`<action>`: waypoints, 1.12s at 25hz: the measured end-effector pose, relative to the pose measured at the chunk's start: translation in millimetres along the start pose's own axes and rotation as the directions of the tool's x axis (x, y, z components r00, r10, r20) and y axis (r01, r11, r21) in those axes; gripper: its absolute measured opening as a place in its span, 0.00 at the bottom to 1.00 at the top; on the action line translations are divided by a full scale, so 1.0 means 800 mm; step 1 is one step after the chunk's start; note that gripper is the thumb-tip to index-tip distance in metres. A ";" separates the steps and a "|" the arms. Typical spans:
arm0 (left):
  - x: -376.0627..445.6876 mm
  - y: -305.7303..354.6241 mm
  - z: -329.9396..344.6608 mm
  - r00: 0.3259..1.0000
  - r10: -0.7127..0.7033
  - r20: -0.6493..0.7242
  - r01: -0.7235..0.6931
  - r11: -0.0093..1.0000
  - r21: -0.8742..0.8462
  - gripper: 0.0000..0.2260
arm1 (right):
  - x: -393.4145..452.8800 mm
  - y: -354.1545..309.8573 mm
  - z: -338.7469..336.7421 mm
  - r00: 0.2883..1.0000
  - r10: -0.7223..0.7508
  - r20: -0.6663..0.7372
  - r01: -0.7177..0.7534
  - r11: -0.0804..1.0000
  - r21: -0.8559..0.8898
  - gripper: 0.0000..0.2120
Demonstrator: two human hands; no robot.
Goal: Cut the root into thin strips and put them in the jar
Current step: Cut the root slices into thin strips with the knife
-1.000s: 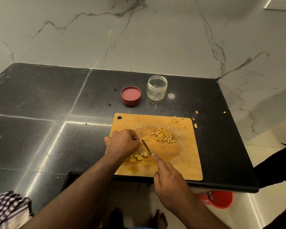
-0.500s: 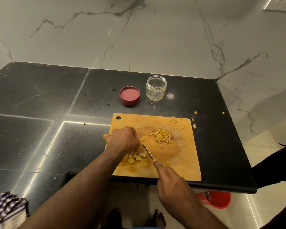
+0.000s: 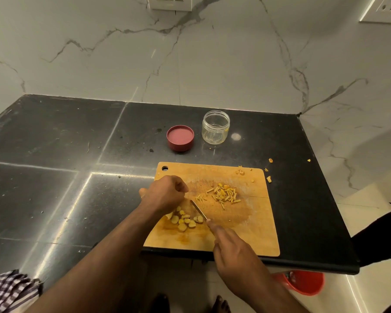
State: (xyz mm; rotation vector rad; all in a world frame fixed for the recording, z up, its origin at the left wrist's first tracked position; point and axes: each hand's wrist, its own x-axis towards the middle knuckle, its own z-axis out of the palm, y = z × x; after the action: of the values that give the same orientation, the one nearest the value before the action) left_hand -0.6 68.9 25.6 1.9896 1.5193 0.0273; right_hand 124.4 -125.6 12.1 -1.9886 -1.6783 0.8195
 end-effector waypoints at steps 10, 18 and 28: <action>-0.003 -0.019 -0.016 0.993 0.079 0.082 -0.081 0.997 0.018 0.09 | -0.012 0.018 -0.011 0.999 0.035 -0.023 -0.033 0.996 0.082 0.23; -0.015 -0.030 -0.028 0.963 0.072 0.262 -0.093 0.993 0.071 0.07 | -0.011 0.016 -0.010 0.999 0.044 -0.024 -0.042 0.994 0.101 0.23; -0.020 -0.032 -0.032 0.955 0.113 0.274 -0.106 0.994 -0.041 0.08 | -0.012 0.018 -0.011 0.995 0.073 -0.073 -0.065 0.992 0.108 0.23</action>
State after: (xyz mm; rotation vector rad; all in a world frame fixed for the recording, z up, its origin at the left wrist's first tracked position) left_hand -37.7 69.8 39.1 1.9618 1.2253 -0.1777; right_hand 140.1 -137.4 11.3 -1.9893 -1.4992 0.8273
